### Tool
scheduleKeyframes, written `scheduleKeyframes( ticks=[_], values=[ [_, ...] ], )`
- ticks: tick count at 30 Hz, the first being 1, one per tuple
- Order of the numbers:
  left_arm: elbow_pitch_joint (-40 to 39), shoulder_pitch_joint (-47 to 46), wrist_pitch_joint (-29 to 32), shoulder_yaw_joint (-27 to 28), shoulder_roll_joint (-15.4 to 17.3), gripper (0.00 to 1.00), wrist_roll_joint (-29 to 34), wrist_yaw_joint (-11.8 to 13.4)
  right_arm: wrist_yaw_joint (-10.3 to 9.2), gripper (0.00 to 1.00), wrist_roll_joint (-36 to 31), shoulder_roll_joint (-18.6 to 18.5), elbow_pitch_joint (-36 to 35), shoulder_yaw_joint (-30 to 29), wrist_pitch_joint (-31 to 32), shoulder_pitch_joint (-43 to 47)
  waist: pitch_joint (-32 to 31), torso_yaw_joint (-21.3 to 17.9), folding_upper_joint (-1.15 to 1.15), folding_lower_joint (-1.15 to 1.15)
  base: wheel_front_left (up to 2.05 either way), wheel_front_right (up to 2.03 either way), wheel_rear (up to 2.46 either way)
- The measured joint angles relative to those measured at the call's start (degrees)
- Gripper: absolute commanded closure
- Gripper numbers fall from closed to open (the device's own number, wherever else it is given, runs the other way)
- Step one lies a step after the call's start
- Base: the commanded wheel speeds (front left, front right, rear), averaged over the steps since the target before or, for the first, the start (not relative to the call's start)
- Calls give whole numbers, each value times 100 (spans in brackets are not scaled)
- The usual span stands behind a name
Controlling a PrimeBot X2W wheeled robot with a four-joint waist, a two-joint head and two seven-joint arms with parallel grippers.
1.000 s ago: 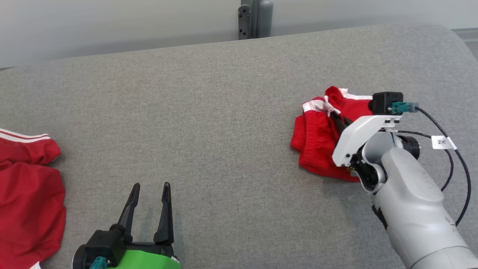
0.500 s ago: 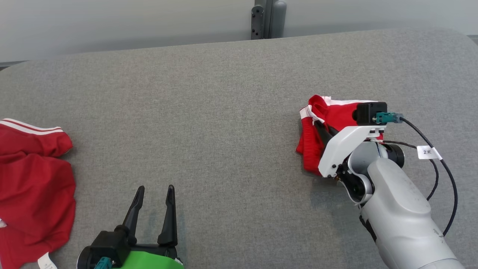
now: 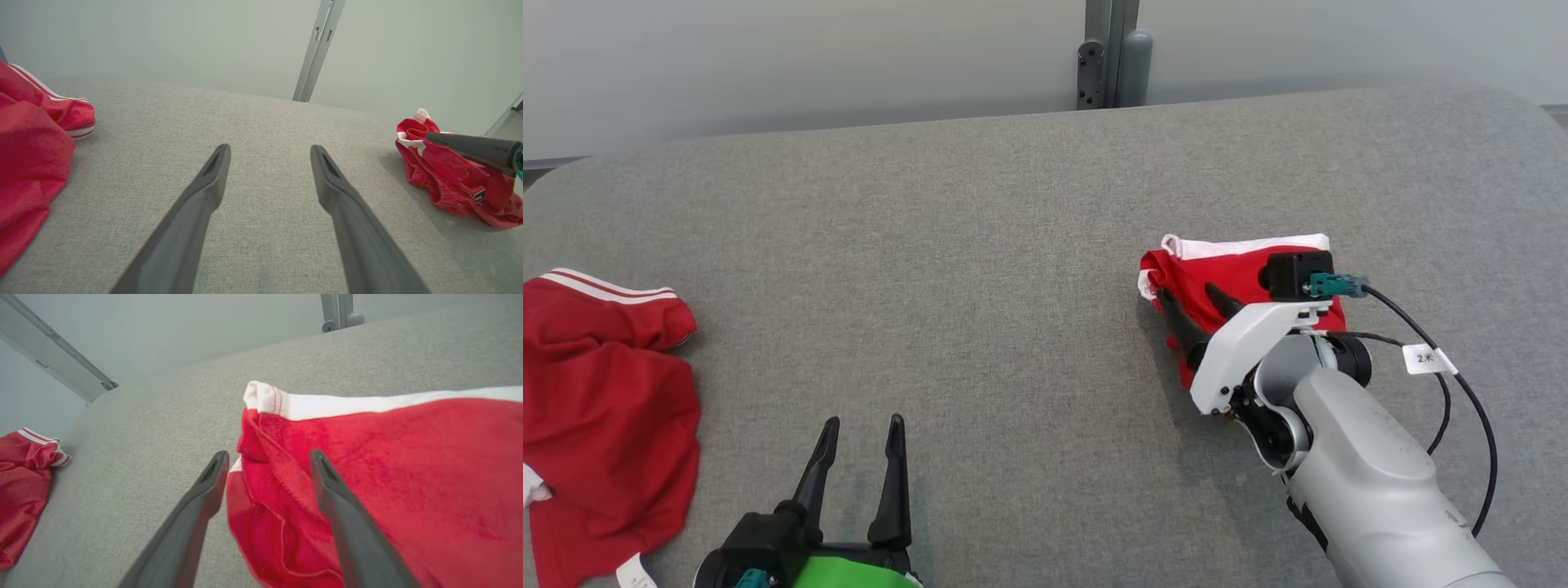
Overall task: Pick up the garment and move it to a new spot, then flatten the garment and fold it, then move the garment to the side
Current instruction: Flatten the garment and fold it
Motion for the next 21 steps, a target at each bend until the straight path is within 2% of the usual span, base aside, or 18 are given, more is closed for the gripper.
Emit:
scheduleKeyframes(
  ticks=[5,8,12,19,21],
  values=[
    [-2,141,0,27,0,0,-14,30,0,0,-152,-7,-330,-26,-622,212,-137,-25,0,0,0,0,0],
    [-42,269,0,81,0,0,-40,74,0,0,-526,-22,-721,-203,-823,519,-244,-53,0,0,0,0,0],
    [-97,431,0,135,0,0,-82,118,0,0,-1147,-393,-1384,-662,-967,1131,-391,-103,0,0,0,0,0],
    [-190,673,0,202,0,0,-145,202,-1,0,-1659,-894,-2338,-1550,-1435,2391,-659,-147,0,0,0,0,0],
    [-215,714,0,245,-1,0,-159,227,-1,0,-1697,-918,-2498,-1768,-1615,2647,-701,-161,0,0,0,0,0]
  ],
)
